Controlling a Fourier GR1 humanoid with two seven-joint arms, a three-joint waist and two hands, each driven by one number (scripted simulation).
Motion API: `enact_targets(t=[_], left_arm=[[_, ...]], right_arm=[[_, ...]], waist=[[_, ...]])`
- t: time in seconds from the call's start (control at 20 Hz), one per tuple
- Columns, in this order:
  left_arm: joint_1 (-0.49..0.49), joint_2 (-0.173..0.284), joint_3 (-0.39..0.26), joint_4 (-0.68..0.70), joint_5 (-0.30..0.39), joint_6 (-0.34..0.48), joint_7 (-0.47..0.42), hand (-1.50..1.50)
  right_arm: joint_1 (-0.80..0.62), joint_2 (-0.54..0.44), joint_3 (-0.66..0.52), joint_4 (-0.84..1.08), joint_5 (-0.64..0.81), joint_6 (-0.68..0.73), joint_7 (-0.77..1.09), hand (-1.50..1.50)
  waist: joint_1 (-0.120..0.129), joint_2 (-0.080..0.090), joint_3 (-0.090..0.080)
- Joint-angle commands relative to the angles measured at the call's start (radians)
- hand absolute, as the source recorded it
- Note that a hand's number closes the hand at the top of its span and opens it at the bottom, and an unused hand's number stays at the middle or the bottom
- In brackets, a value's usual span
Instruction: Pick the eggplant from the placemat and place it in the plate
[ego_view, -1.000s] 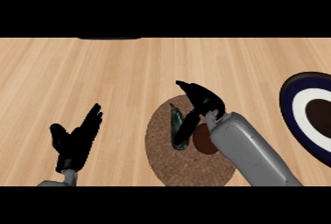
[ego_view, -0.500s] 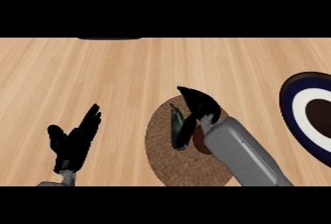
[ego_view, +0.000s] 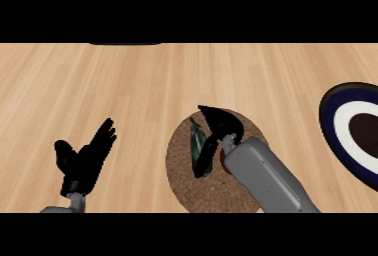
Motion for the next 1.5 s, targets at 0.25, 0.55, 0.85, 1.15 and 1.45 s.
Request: enact_targets(t=[0.25,0.55,0.85,1.15,1.45], left_arm=[[-0.009,-0.061,-0.029,0.057,-0.035,0.017,0.019,0.00],[-0.001,-0.048,-0.002,0.011,-0.039,0.013,0.062,0.00],[0.029,-0.034,0.018,-0.013,-0.026,0.014,0.042,0.00],[0.049,-0.034,-0.007,-0.018,-0.045,0.007,0.036,0.00],[0.032,-0.042,-0.011,-0.015,-0.034,-0.003,0.047,0.00]], right_arm=[[-0.048,0.017,0.037,0.157,0.106,0.034,-0.164,1.50],[-0.041,0.032,0.025,0.134,0.177,0.010,-0.171,1.50],[-0.130,-0.118,-0.169,0.135,0.374,-0.382,0.123,1.50],[-0.272,-0.236,-0.206,0.167,0.687,-0.703,0.386,1.50],[-0.332,-0.248,-0.260,0.200,0.968,-0.861,0.593,1.50]], waist=[[0.005,0.009,-0.006],[0.002,0.007,-0.006],[-0.020,0.004,-0.008],[0.005,0.009,-0.012],[0.007,0.010,-0.009]])
